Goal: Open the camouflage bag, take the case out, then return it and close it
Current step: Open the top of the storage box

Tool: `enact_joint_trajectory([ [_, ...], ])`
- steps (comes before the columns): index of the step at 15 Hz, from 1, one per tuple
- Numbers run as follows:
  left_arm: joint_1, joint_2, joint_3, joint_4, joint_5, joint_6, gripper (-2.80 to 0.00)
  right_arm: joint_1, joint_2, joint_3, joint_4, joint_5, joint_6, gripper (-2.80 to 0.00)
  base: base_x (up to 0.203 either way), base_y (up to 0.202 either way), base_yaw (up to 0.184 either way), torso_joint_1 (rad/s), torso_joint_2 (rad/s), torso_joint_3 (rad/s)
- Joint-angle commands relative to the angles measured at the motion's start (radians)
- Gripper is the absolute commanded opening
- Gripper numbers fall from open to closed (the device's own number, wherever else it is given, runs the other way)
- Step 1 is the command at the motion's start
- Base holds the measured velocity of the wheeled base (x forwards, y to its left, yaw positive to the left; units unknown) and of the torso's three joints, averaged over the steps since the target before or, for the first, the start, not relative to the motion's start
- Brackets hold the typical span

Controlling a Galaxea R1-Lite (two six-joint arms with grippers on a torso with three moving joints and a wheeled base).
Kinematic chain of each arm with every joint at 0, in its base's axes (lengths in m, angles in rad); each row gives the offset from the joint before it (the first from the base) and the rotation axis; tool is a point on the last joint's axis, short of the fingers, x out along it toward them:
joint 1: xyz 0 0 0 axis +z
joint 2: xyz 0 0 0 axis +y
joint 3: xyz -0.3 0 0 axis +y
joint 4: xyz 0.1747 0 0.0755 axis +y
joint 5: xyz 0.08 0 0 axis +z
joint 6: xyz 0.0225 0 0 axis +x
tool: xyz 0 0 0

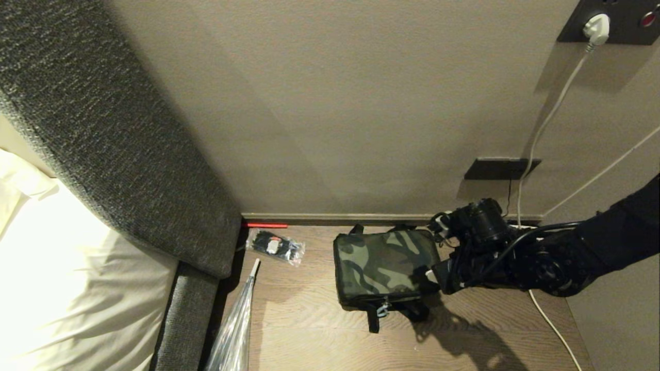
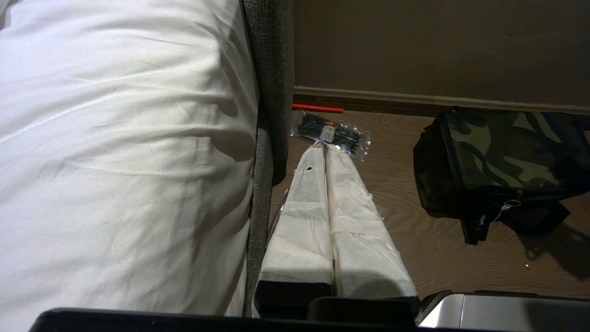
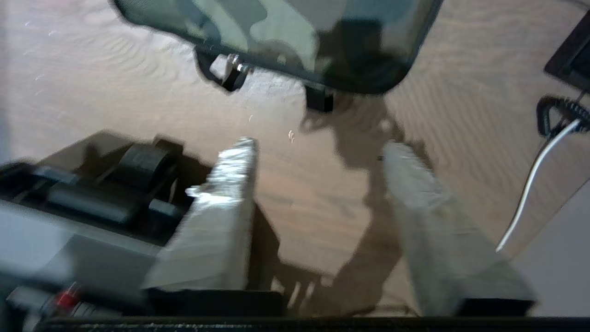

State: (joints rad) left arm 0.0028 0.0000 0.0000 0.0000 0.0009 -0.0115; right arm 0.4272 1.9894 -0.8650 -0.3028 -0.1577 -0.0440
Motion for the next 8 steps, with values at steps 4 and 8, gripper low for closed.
enact_joint_trajectory([
  [4, 0.0, 0.0, 0.0, 0.0, 0.001, -0.001, -2.8, 0.077, 0.212, 0.116, -0.412, -0.021, 0.008, 0.0, 0.0, 0.0, 0.0, 0.0, 0.0, 0.0],
  [8, 0.0, 0.0, 0.0, 0.0, 0.001, -0.001, -2.8, 0.119, 0.311, 0.155, -0.464, -0.079, 0.127, 0.0, 0.0, 0.0, 0.0, 0.0, 0.0, 0.0],
])
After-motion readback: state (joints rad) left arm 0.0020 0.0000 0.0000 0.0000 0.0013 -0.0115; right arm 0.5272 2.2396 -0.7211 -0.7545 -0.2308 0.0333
